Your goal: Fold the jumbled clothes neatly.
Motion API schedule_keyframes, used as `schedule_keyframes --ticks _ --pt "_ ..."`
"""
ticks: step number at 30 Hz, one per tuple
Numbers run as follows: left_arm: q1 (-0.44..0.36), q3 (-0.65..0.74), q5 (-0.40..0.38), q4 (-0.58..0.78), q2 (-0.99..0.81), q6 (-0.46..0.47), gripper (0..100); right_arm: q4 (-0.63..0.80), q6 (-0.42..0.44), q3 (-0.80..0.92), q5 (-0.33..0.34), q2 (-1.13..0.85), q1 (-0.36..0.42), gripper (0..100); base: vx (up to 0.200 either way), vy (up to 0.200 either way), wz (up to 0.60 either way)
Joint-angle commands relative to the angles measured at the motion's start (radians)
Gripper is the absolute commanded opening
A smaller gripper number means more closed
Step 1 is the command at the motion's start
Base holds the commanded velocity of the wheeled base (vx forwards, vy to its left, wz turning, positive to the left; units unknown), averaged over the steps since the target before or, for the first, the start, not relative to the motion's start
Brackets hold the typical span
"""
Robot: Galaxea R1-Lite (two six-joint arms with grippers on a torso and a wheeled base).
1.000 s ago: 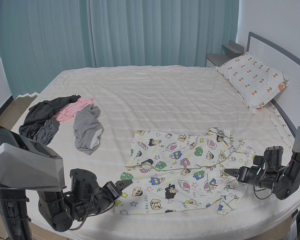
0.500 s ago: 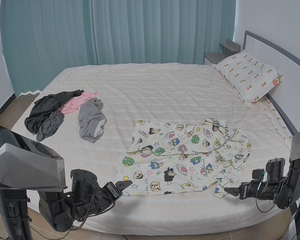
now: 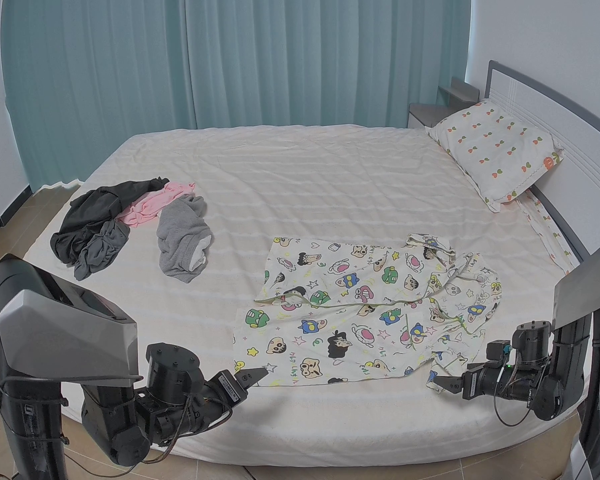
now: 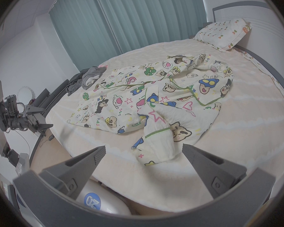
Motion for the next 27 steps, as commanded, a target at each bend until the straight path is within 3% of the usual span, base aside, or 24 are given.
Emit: schedule_keyframes --ticks 1,15,16,22,27 --pt "-0.002 -0.001 0.001 0.000 0.008 0.000 100 0.003 -0.003 -0.034 0.000 0.025 -0.023 100 0.000 0.000 0.00" --pt "-0.003 -0.001 0.002 0.000 0.008 0.003 100 0.052 -0.039 -0.123 -0.035 0.080 -0.015 100 0.000 0.000 0.00" --pt "-0.003 -0.001 0.002 0.000 0.010 0.003 100 0.052 -0.046 -0.129 -0.038 0.092 -0.017 0 0.000 0.000 0.00" --pt "-0.003 0.000 0.004 0.000 0.010 0.003 100 0.037 -0.057 -0.145 -0.078 0.108 -0.018 0 0.000 0.000 0.00" --pt "-0.008 -0.003 0.016 -0.002 0.019 0.006 100 -0.061 -0.059 -0.085 -0.089 0.091 0.000 0 0.000 0.000 0.00"
